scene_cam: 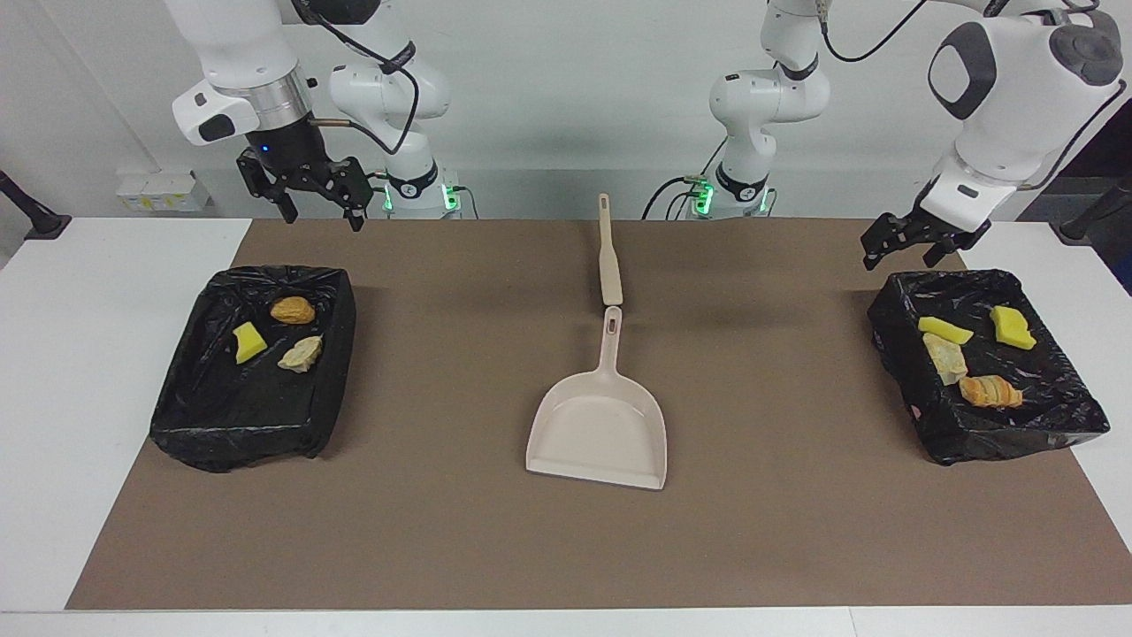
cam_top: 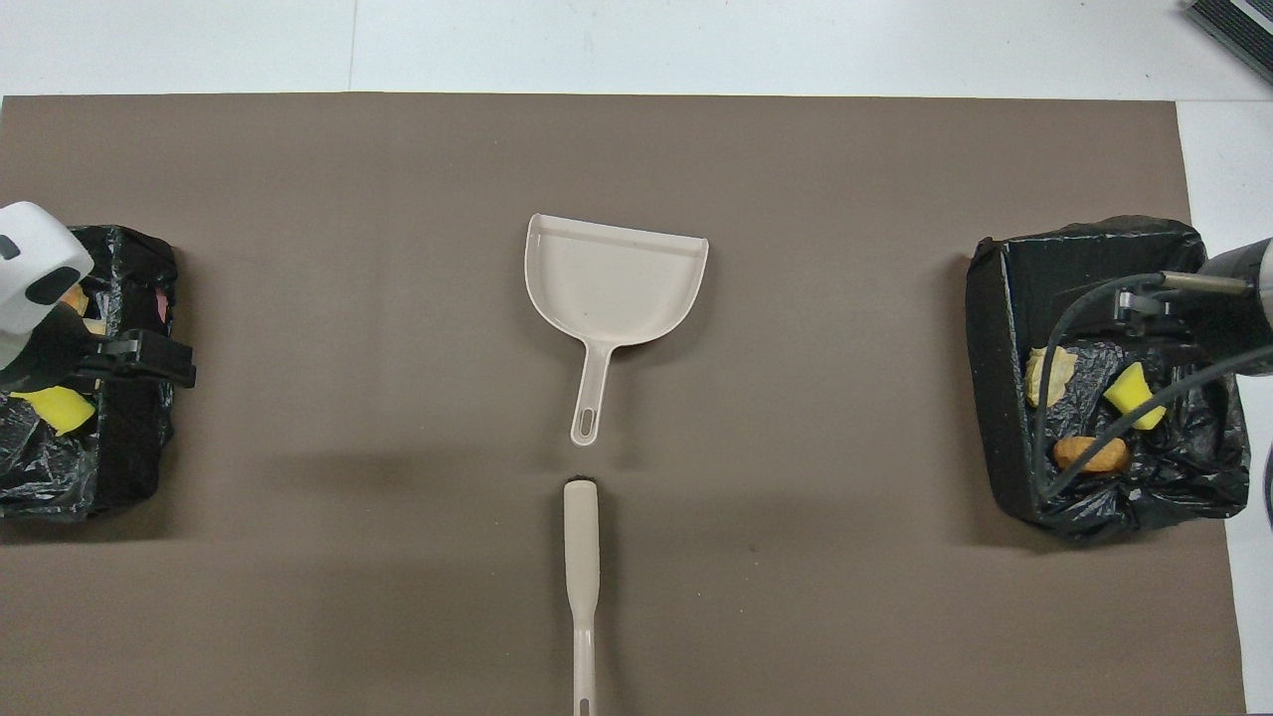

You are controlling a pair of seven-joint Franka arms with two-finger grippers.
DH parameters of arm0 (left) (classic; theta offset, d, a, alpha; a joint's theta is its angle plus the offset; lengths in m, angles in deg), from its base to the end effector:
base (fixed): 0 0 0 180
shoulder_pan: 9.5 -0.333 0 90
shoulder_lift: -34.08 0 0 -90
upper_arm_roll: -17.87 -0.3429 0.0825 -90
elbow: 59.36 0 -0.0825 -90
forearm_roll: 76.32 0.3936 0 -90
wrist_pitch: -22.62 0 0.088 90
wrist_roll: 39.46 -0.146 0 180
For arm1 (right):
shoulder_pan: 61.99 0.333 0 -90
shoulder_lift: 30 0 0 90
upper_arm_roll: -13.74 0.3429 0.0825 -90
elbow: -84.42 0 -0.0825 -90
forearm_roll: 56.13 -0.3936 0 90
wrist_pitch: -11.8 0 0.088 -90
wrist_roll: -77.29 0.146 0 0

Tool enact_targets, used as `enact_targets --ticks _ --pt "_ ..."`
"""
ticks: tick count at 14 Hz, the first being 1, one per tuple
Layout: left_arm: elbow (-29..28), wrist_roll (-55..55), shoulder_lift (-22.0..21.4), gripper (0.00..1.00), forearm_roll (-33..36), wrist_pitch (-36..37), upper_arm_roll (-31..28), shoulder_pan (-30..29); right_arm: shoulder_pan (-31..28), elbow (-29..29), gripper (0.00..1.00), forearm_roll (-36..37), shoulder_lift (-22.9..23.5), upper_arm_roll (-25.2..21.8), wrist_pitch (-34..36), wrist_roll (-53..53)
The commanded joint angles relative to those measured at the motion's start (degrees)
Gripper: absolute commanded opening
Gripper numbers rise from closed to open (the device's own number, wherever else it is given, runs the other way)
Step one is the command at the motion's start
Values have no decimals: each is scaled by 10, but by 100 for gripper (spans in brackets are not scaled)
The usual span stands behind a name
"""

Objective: Sweep and dump trash in bin

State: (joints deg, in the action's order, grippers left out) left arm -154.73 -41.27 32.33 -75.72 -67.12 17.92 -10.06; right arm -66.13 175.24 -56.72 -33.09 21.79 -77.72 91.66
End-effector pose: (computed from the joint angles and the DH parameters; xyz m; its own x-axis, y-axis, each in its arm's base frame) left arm 0.5479 0.0064 0.5841 0.9974 -0.0227 -0.0680 -0.0233 -0.9997 -0.0083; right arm 0.5451 0.0409 0.6344 0.9830 -0.1815 0.0291 -0.1812 -0.9834 -0.0103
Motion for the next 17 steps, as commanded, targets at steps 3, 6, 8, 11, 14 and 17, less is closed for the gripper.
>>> enact_targets --ticks 3,6,8,11,14,17 --pt "86 -4 -4 100 0 87 8 2 -3 -4 100 -3 1 -1 6 -16" --pt "57 1 -40 100 -3 75 10 10 -3 -4 100 -3 1 -1 7 -15" --pt "40 1 -50 100 -43 35 10 7 -3 -4 100 -3 1 -1 7 -14" --pt "31 -4 -55 100 -52 25 9 2 -3 -4 100 -3 1 -1 7 -14" --pt "31 -4 -55 100 -50 33 8 2 -3 -4 100 -2 1 -1 7 -14" --pt "30 -6 -59 100 -49 60 7 1 -8 -4 100 -2 2 -1 5 -17"
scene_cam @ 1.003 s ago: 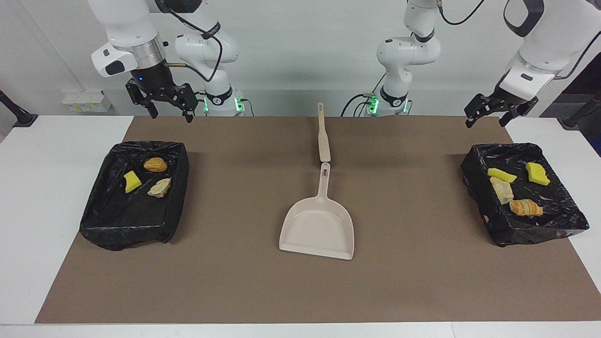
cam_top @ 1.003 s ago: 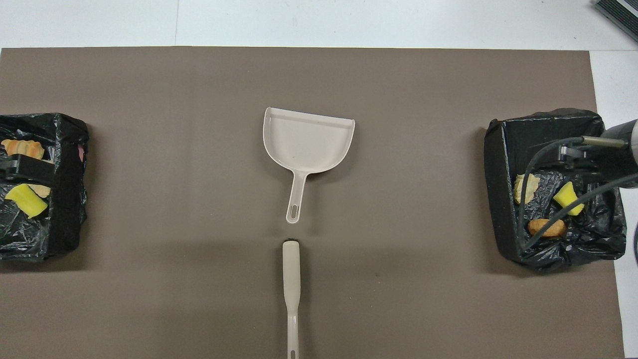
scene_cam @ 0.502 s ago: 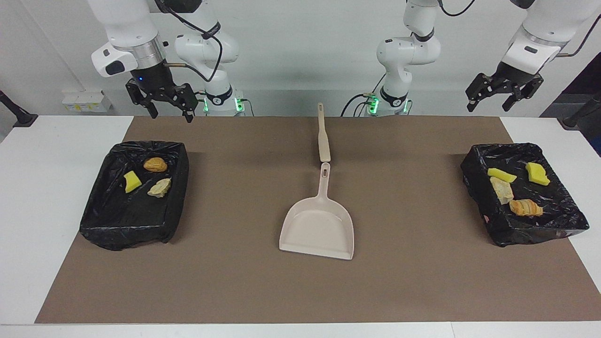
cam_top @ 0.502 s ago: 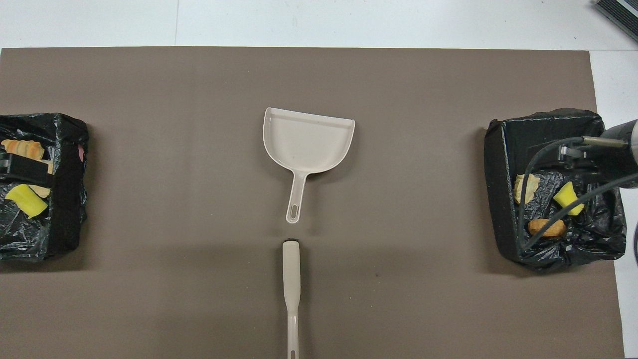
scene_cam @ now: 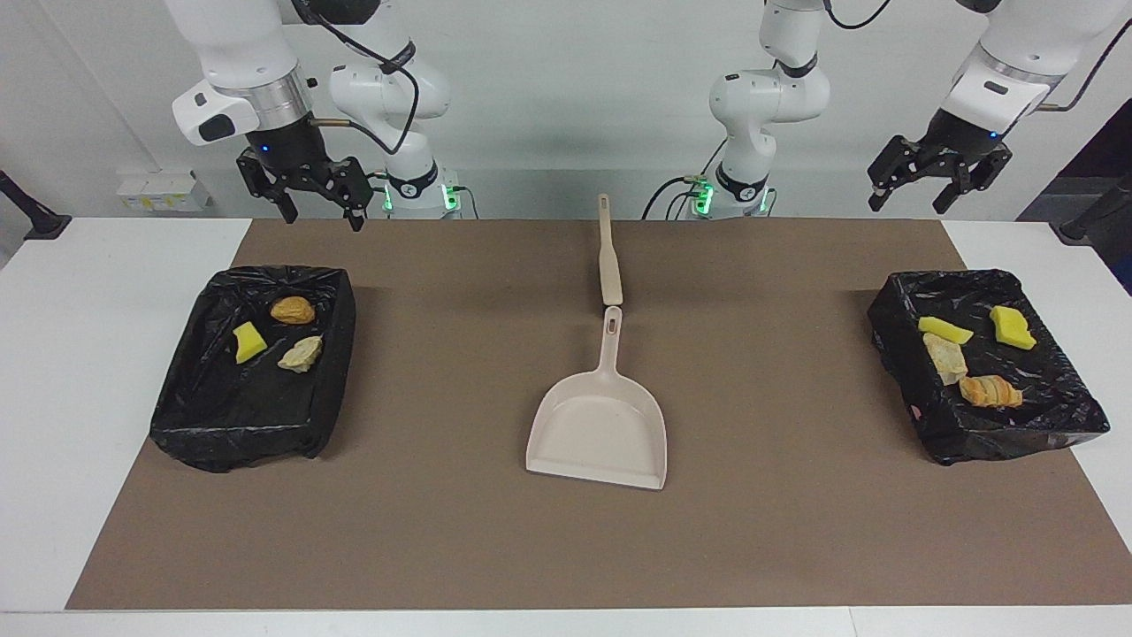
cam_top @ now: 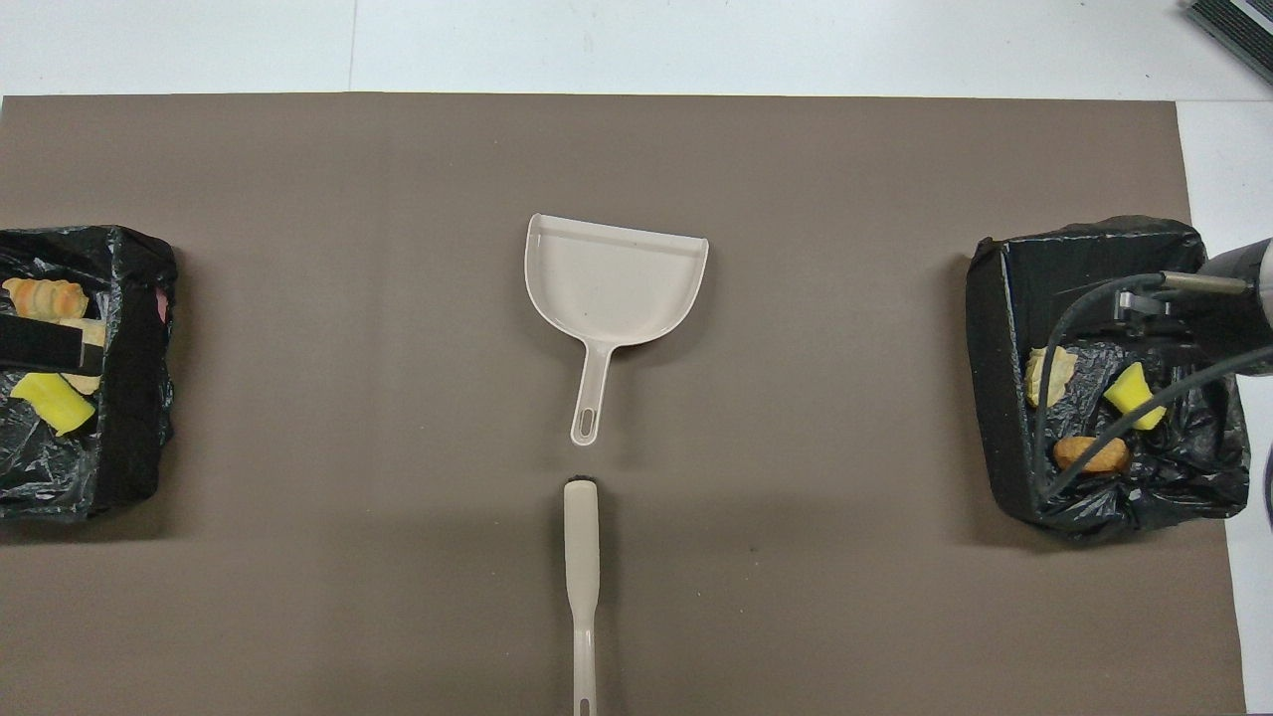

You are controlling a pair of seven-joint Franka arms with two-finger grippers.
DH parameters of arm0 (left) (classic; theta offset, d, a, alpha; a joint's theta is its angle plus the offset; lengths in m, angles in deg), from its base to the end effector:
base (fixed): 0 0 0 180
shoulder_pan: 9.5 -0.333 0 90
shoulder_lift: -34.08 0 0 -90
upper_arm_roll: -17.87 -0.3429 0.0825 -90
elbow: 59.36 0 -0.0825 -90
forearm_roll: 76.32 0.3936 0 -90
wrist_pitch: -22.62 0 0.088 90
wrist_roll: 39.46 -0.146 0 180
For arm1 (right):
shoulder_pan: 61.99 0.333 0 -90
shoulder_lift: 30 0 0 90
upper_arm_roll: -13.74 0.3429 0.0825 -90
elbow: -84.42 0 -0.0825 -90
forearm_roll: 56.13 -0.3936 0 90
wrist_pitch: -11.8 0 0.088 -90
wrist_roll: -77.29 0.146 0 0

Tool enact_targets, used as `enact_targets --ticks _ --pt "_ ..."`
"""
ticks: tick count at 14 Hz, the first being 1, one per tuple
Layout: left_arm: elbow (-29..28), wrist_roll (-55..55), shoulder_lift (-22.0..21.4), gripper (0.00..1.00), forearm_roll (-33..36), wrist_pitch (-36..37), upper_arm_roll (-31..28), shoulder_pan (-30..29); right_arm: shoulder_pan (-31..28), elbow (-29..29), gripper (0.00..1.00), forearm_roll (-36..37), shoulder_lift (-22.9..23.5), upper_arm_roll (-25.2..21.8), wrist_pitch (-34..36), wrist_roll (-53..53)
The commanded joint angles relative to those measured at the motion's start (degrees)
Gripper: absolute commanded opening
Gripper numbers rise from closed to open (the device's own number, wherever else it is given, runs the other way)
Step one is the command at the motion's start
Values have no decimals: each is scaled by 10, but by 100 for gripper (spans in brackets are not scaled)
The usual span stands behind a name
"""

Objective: Sweep and dump trash in bin

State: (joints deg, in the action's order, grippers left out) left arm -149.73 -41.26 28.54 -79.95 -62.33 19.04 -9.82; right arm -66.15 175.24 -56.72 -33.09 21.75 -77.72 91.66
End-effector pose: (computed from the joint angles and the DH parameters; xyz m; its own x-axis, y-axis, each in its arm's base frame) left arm 0.5217 -0.0180 0.6544 0.9987 -0.0517 0.0042 -0.0518 -0.9968 0.0610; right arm 0.5451 0.0404 0.6344 0.9828 -0.1825 0.0291 -0.1823 -0.9832 -0.0103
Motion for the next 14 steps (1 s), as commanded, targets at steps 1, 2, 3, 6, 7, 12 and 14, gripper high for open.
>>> enact_targets --ticks 1,2,3,6,7,12,14 --pt "-20 -6 -22 100 -7 14 -3 0 -15 -3 100 -2 1 -1 4 -16" --pt "-20 -6 -22 100 -6 15 -4 0 -19 -2 100 -2 1 -1 4 -18" --pt "-21 -6 -22 100 -1 15 -4 1 -24 2 100 -2 0 -1 -5 -17" --pt "-24 -6 -24 100 17 22 -3 3 -37 23 100 1 -6 -2 -37 -17" --pt "-24 -6 -24 100 17 19 -3 2 -44 27 100 1 -6 -2 -37 -18" --pt "-19 -3 -21 100 16 8 -7 -2 -41 25 100 -1 -4 2 -37 -7" --pt "-19 -5 -20 100 16 7 -7 -1 -40 22 100 -2 -3 7 -36 -6"
